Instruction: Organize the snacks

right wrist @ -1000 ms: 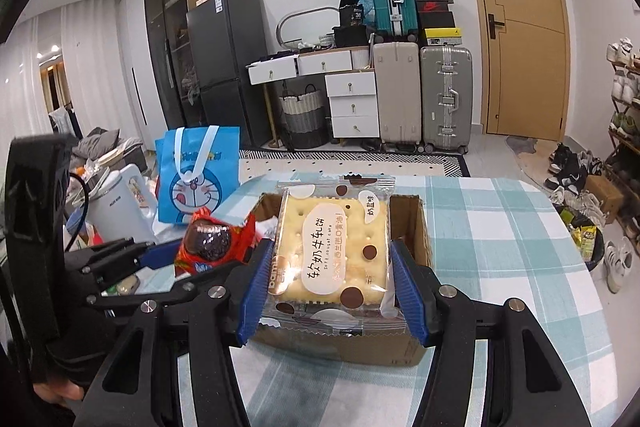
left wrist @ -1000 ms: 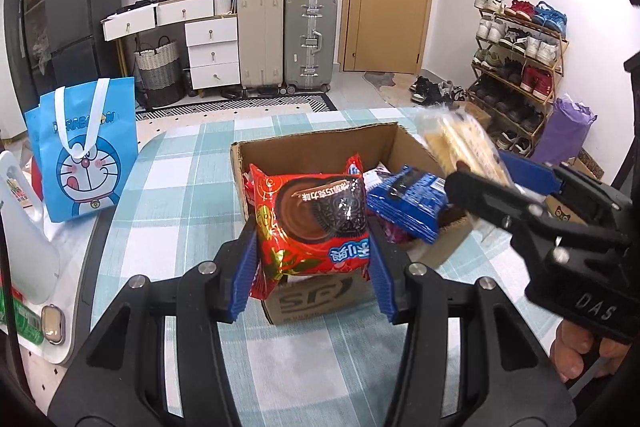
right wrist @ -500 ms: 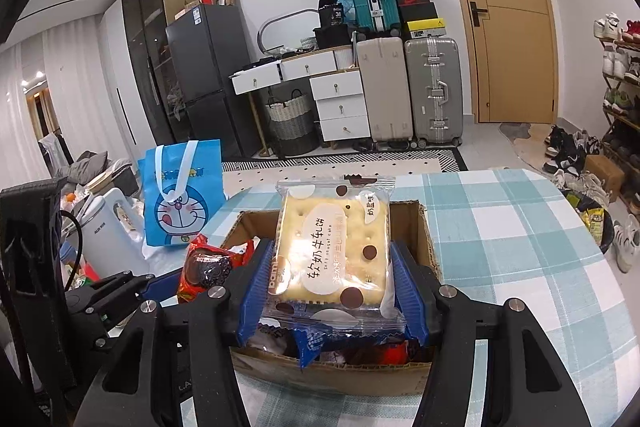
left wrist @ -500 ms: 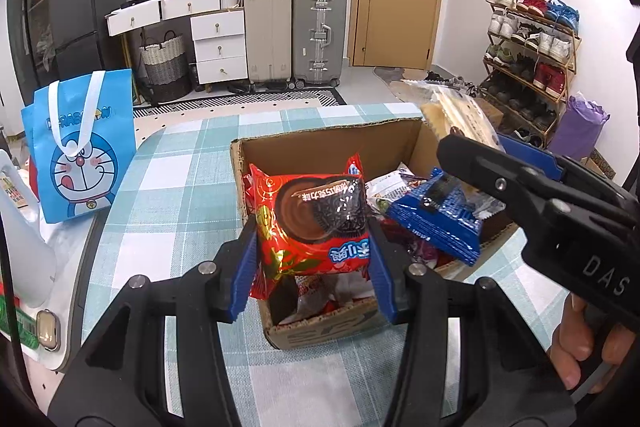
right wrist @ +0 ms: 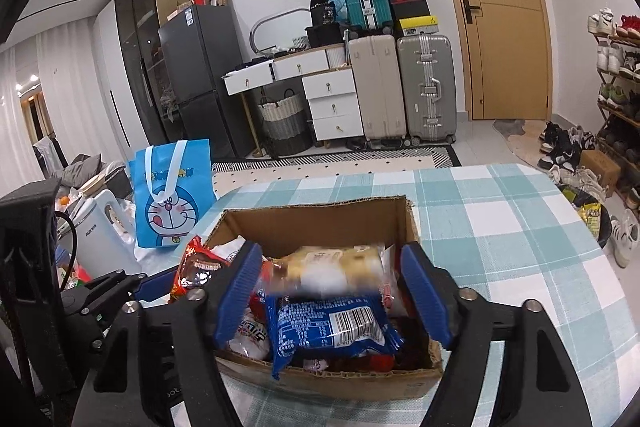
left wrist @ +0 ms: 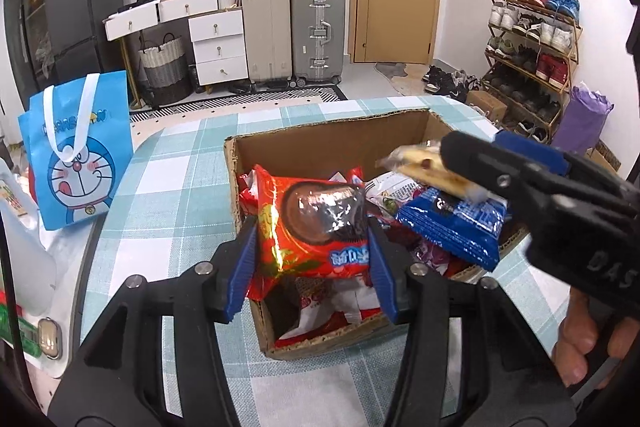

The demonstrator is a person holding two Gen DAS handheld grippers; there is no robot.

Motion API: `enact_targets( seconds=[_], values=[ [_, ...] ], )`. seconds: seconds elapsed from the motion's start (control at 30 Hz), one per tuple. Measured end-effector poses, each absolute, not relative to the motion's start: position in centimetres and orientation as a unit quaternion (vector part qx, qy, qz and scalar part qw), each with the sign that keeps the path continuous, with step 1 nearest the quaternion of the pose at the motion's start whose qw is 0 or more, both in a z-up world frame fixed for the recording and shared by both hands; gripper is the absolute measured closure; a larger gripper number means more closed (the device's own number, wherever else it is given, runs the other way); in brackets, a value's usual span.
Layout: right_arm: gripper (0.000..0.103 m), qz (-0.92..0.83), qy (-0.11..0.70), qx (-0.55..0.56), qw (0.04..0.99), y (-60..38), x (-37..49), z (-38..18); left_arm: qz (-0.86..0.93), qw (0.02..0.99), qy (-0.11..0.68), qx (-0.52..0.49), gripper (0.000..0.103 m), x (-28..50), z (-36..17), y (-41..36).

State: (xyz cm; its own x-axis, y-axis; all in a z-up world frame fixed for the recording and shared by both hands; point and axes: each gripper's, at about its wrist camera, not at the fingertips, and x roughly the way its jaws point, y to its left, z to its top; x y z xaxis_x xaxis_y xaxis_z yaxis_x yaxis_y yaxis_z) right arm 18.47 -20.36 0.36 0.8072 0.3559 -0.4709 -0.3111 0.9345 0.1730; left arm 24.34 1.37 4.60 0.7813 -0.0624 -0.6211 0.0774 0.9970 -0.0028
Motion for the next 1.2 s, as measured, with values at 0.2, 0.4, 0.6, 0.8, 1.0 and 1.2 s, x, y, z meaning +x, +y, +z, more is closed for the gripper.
enact_targets(
  seconds=[0.2, 0.4, 0.6, 0.8, 1.0, 1.2],
  values=[
    [0.005, 0.176, 0.249, 0.045, 0.951, -21.9, 16.6, 0.7, -0.038, 0.949, 0.313, 0.014, 0.016, 22.6, 5.3, 1.3],
    [0.001, 0.182, 0.24, 0.053, 0.952, -23.6, 14.4, 0.4, -0.036, 0.956, 0.291, 0.007, 0.001, 20.3, 6.0, 1.6],
    [0.001, 0.195, 0.221, 0.039, 0.955, -24.6, 12.0, -0.2, -0.044, 0.963, 0.265, -0.016, 0.0, 17.4, 6.3, 2.9],
    [0.001, 0.208, 0.204, 0.015, 0.957, -24.7, 9.3, -1.6, -0.044, 0.968, 0.245, -0.035, 0.001, 14.2, 5.7, 3.8],
    [0.001, 0.213, 0.192, -0.003, 0.958, -24.3, 7.2, -2.7, -0.033, 0.971, 0.232, -0.036, 0.001, 11.6, 4.4, 4.2],
    [0.001, 0.217, 0.172, -0.005, 0.961, -24.3, 5.7, -3.4, -0.027, 0.971, 0.236, -0.019, 0.0, 10.5, 2.7, 3.9]
  ],
)
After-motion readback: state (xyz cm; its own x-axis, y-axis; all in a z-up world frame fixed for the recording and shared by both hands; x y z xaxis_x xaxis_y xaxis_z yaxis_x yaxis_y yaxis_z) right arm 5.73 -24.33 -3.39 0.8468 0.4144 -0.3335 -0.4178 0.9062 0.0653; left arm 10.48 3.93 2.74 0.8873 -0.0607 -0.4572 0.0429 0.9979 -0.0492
